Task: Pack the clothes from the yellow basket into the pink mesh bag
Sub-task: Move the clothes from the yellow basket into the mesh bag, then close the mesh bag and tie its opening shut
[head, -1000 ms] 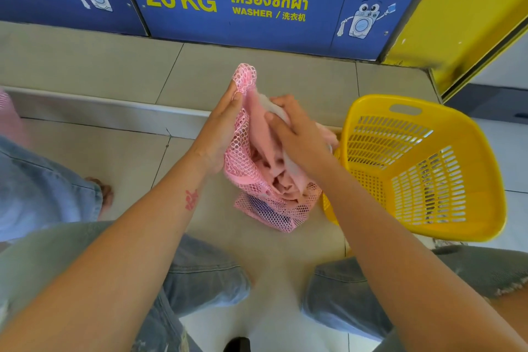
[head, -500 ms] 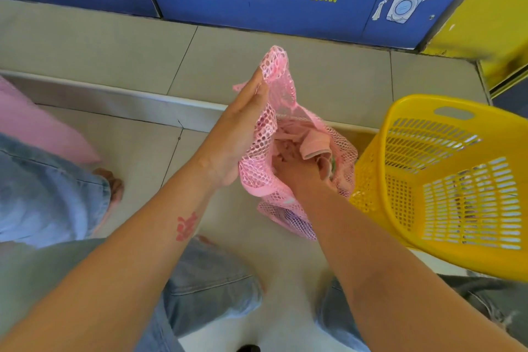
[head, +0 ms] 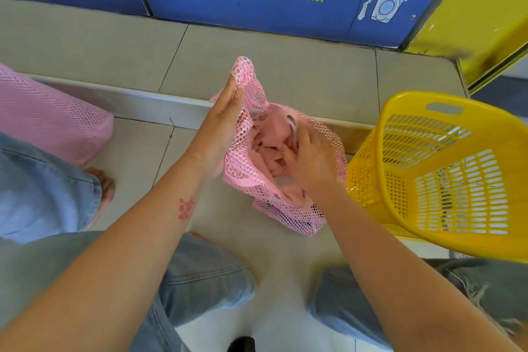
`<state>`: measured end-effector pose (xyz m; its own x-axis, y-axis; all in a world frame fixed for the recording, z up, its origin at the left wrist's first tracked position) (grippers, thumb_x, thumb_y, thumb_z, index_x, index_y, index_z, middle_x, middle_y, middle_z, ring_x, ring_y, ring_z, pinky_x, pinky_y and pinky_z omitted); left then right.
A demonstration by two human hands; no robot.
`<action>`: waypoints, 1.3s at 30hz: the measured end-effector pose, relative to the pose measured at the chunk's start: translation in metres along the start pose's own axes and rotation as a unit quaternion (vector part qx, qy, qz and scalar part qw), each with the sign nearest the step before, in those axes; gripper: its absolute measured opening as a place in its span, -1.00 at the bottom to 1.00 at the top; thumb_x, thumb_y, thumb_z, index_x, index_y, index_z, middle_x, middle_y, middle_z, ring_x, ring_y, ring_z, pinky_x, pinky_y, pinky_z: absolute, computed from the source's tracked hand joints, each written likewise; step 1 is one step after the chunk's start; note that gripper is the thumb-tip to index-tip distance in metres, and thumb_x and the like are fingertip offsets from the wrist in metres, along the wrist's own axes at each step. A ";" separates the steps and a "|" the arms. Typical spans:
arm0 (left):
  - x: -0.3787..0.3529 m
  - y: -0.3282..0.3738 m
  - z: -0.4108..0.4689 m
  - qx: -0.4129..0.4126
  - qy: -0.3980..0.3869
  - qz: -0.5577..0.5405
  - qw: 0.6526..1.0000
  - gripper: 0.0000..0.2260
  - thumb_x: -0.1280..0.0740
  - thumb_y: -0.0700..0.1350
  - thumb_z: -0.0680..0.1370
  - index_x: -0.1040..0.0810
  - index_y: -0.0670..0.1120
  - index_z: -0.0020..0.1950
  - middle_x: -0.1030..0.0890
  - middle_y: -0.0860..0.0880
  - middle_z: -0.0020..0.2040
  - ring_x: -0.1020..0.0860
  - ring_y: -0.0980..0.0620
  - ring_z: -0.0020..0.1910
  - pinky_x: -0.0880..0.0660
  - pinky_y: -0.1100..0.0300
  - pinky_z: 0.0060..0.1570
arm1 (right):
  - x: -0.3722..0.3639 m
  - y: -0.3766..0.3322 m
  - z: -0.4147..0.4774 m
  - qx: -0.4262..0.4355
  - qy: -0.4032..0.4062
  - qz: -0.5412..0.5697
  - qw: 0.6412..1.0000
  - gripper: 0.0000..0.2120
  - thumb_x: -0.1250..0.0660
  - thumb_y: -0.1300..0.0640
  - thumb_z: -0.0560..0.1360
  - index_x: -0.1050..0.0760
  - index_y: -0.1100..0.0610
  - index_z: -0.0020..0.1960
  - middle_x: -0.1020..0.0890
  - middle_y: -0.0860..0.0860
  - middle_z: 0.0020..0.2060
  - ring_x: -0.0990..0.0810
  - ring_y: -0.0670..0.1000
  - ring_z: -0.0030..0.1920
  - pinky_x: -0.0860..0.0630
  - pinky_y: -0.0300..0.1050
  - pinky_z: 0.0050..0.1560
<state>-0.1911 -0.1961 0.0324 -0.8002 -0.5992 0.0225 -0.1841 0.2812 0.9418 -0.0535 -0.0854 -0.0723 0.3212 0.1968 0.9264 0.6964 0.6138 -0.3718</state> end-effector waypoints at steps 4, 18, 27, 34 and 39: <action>-0.009 0.012 -0.007 -0.002 -0.006 0.003 1.000 -0.57 -0.07 0.15 0.70 -0.10 0.31 0.57 -0.12 0.20 0.62 -0.16 0.15 0.56 -0.07 -0.06 0.56 | -0.022 -0.018 -0.014 0.211 -0.127 -0.019 0.969 -0.48 0.02 -0.04 0.60 -0.14 0.03 0.54 -0.26 0.11 0.50 -0.21 0.18 0.50 -0.16 0.26 0.47; -0.013 0.015 -0.008 -0.009 -0.017 0.010 1.000 -0.58 -0.08 0.09 0.71 -0.13 0.29 0.57 -0.14 0.26 0.60 -0.16 0.32 0.46 -0.08 0.12 0.55 | -0.040 0.005 0.003 0.130 -0.081 0.038 0.987 -0.63 -0.05 -0.09 0.58 -0.52 -0.01 0.22 -0.56 0.00 0.25 -0.43 0.12 0.33 -0.31 0.15 0.34; -0.017 0.017 -0.015 -0.026 -0.026 0.040 0.999 -0.57 -0.06 0.07 0.72 -0.11 0.23 0.59 -0.15 0.27 0.59 -0.15 0.41 0.34 -0.09 0.34 0.32 | 0.027 0.000 0.057 0.074 0.000 0.036 0.997 -0.56 -0.27 0.00 0.56 -0.34 0.01 0.42 -0.49 0.03 0.34 -0.37 0.12 0.37 -0.25 0.05 0.36; -0.007 0.012 -0.021 -0.031 -0.043 0.050 0.997 -0.58 -0.08 0.09 0.71 -0.13 0.25 0.58 -0.17 0.29 0.58 -0.16 0.39 0.39 -0.11 0.25 0.46 | 0.028 -0.017 0.095 0.042 -0.083 -0.035 0.995 -0.73 -0.16 -0.01 0.60 -0.43 -0.12 0.27 -0.65 0.00 0.09 -0.57 0.11 0.15 -0.29 0.02 0.17; -0.005 0.003 -0.026 -0.020 -0.080 0.058 0.995 -0.59 -0.11 0.03 0.71 -0.20 0.19 0.58 -0.22 0.32 0.51 -0.17 0.37 0.41 -0.14 0.28 0.44 | 0.041 -0.002 0.106 -0.007 -0.066 0.035 0.997 -0.79 -0.18 0.09 0.60 -0.54 -0.01 0.16 -0.65 0.12 0.06 -0.59 0.19 0.09 -0.41 0.00 0.06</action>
<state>-0.1729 -0.2113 0.0436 -0.8960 -0.4367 0.0802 -0.0659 0.3095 0.9486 -0.1095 0.0022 -0.0270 0.2834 0.3383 0.8974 0.6840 0.5846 -0.4364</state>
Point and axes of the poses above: each hand's wrist, its own z-axis towards the middle knuckle, its own x-axis out of the back of the hand, y = z × x, the point moved 1 cm from there along z, towards the middle knuckle
